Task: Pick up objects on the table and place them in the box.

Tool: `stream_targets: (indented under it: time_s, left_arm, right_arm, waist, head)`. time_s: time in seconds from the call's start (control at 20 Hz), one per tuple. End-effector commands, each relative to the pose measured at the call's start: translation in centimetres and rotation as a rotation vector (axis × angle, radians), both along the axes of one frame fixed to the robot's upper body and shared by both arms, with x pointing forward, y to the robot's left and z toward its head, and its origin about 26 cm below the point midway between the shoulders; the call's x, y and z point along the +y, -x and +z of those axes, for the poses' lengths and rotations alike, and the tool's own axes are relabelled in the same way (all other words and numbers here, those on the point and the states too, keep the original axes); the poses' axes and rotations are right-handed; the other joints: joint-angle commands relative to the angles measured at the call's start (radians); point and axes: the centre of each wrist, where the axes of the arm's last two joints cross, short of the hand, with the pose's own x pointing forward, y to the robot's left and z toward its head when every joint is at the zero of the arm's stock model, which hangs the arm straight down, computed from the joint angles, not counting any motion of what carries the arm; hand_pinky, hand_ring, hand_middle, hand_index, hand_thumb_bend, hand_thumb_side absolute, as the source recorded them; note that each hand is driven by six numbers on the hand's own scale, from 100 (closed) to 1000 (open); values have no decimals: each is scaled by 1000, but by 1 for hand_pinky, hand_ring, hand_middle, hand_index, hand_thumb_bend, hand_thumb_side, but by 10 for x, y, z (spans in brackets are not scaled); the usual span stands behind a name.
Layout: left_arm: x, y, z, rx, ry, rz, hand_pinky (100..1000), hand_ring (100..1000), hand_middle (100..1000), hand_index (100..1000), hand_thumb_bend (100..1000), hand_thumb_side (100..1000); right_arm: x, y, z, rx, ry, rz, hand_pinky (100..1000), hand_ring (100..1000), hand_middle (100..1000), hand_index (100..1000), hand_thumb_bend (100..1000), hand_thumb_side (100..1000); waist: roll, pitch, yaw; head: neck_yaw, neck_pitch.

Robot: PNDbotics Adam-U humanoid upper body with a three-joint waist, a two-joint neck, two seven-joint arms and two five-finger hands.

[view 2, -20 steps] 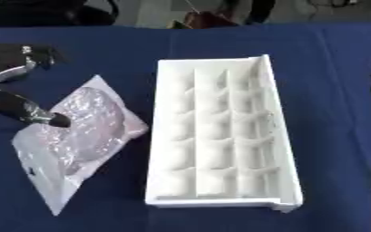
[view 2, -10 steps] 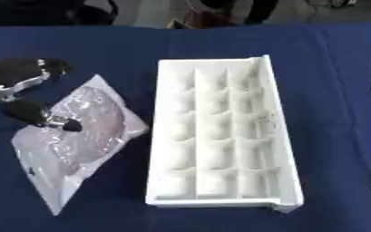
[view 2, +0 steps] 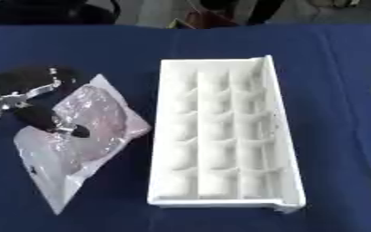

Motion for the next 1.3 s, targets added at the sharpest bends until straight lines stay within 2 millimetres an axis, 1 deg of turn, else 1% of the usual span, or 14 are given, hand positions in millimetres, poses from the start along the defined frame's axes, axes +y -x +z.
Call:
stream_targets:
  time_s: [0.05, 0.6, 0.85, 0.95, 1.1, 1.2, 1.3]
  left_arm:
    - [0, -1, 9, -14, -31, -17, 705, 658, 871, 949, 994, 863]
    - [-12, 0, 9, 35, -86, -109, 712, 649, 861, 938, 991, 862]
    - [-20, 1, 12, 52, -132, -150, 711, 616, 843, 914, 982, 854]
    - [-22, 1, 12, 57, -155, -158, 687, 594, 825, 899, 981, 848]
    - [-25, 1, 12, 51, -187, -170, 594, 514, 744, 834, 975, 804]
    - [-26, 2, 12, 41, -202, -177, 549, 483, 697, 803, 978, 769]
    - [-28, 3, 12, 32, -218, -187, 539, 472, 658, 762, 986, 739]
  right_arm:
    - [0, 1, 6, -21, 12, 8, 874, 879, 837, 950, 100, 912]
    - [0, 1, 7, -21, 17, 12, 874, 879, 837, 951, 100, 912]
    - [1, 1, 7, -21, 18, 14, 874, 880, 837, 951, 100, 913]
    - [1, 1, 7, -21, 19, 14, 874, 880, 837, 951, 100, 913]
    - [0, 1, 7, -20, 20, 14, 874, 879, 837, 951, 100, 913]
    - [0, 1, 7, -20, 20, 15, 874, 880, 837, 951, 100, 913]
    - [0, 1, 7, -20, 20, 14, 874, 879, 837, 951, 100, 913]
  waist:
    - [0, -14, 0]
    - [3, -15, -4]
    - [4, -16, -5]
    - [4, -16, -6]
    - [4, -16, -6]
    - [4, -15, -6]
    - [4, -15, -6]
  head:
    - [7, -2]
    - [8, 1]
    - [8, 1]
    - [8, 1]
    - [7, 2]
    - [7, 2]
    - [6, 2]
